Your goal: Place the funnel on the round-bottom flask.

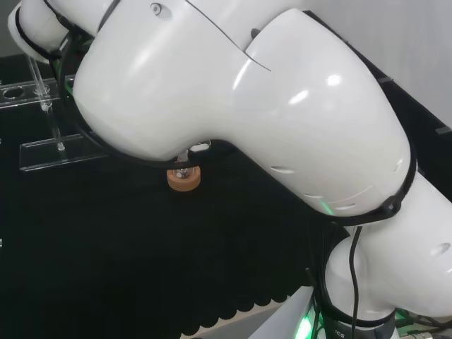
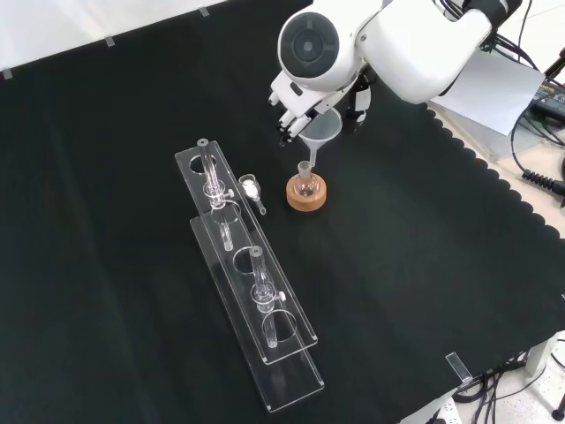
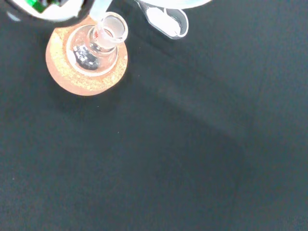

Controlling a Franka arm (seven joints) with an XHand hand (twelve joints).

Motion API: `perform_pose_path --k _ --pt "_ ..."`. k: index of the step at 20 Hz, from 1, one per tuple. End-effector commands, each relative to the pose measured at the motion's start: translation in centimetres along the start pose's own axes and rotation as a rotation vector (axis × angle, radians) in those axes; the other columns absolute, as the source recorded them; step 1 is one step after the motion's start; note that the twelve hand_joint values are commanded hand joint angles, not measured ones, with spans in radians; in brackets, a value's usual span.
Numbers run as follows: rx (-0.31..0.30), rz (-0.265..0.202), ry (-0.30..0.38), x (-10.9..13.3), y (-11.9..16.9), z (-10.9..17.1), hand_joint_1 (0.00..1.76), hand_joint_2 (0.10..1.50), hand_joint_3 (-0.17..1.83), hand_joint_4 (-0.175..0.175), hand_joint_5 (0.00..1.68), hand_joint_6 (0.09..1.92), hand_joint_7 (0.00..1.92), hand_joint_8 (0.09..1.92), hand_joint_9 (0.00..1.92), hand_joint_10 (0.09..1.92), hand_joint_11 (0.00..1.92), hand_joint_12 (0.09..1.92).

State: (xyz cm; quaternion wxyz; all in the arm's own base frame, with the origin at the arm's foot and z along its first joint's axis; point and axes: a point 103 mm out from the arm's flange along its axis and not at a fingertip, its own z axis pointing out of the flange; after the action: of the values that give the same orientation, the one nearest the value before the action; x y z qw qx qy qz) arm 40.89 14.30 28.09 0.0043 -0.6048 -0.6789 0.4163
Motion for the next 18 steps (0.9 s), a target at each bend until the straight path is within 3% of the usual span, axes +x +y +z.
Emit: perform_pose_path --k 1,18 --pt "0.0 0.0 -0.002 -0.3 0.25 0.1 0.82 0.77 0.65 -0.028 0.52 0.55 0.57 0.67 1.01 0.44 0.64 1.27" --pt "0.012 -0.005 0.023 -1.2 1.07 1.07 0.82 0.77 0.65 -0.028 0.51 0.55 0.57 0.67 1.01 0.44 0.64 1.27"
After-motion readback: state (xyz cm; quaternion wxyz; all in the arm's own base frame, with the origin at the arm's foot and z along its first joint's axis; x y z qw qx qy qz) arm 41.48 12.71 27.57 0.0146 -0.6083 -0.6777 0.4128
